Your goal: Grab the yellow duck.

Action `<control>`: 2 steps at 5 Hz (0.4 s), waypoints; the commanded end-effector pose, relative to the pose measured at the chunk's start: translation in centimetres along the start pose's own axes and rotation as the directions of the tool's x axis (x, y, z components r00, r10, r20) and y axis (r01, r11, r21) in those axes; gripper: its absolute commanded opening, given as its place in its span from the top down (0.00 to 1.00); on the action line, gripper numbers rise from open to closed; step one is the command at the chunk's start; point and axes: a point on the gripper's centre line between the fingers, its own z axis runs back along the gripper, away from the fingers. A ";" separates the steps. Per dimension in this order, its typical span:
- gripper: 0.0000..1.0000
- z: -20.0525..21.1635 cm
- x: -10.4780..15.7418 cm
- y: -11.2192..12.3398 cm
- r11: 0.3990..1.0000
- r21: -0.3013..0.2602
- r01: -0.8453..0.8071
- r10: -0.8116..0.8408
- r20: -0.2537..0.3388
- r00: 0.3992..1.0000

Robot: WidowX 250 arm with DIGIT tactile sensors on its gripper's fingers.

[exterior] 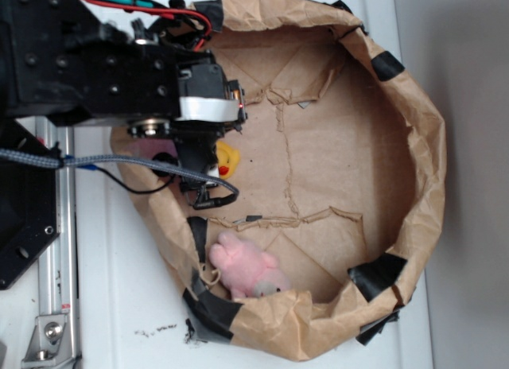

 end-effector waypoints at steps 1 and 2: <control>0.00 1.8 0.7 1.0 0.996 -0.036 -0.079 0.081 0.063 0.995; 0.00 1.3 1.1 1.2 0.994 -0.021 -0.111 0.112 0.103 0.988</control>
